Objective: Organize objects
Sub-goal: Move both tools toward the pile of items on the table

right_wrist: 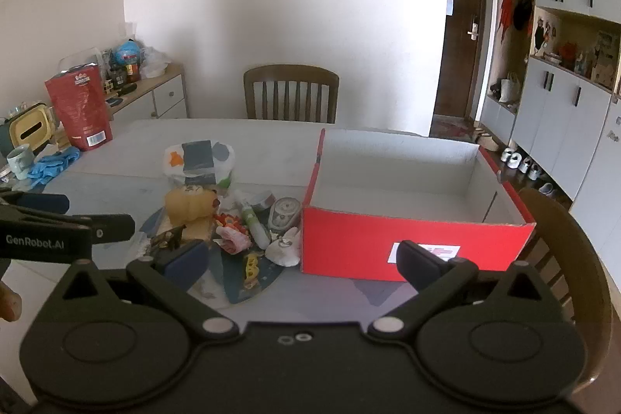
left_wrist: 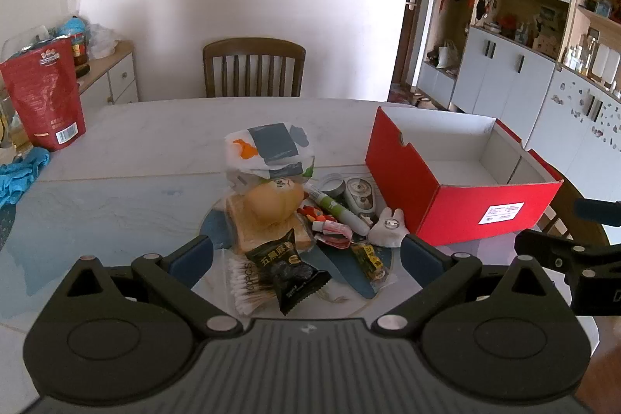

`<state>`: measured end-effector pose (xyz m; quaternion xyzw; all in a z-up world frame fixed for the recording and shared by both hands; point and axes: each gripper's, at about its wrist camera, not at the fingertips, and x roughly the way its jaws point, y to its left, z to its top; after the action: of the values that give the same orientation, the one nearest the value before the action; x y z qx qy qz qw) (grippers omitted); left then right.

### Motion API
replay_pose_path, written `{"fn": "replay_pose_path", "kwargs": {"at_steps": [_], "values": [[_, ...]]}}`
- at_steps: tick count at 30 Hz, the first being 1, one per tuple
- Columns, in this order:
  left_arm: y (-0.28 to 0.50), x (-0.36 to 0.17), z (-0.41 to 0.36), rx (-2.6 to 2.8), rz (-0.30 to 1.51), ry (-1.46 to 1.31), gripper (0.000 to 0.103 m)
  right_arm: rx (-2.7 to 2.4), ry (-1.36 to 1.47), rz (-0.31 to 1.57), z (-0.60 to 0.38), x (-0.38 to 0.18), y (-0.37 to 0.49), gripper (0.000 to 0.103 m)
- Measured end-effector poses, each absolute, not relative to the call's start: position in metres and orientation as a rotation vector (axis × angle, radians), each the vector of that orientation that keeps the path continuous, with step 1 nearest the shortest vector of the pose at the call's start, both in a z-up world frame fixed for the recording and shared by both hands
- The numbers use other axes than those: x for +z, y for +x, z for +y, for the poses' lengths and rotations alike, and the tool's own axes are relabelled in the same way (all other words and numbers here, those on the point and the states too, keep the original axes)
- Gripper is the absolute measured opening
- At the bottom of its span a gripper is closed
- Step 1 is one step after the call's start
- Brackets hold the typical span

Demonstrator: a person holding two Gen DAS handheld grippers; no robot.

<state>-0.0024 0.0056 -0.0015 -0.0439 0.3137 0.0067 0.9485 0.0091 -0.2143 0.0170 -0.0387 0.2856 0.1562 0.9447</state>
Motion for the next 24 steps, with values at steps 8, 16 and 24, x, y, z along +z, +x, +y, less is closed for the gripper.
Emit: {"fn": "replay_pose_path", "kwargs": {"at_steps": [8,16,24], "values": [[-0.002,-0.001,0.007,-0.003,0.644,-0.102,0.103,0.331,-0.076,0.581,-0.213,0.015,0.01,0.103],[-0.001,-0.004,0.017,-0.007,0.65,-0.161,0.103,0.347,-0.078,0.584,-0.209,0.014,0.012,0.103],[0.001,-0.019,0.022,0.04,0.677,-0.098,0.103,0.37,-0.095,0.602,-0.195,0.007,0.02,0.103]]}}
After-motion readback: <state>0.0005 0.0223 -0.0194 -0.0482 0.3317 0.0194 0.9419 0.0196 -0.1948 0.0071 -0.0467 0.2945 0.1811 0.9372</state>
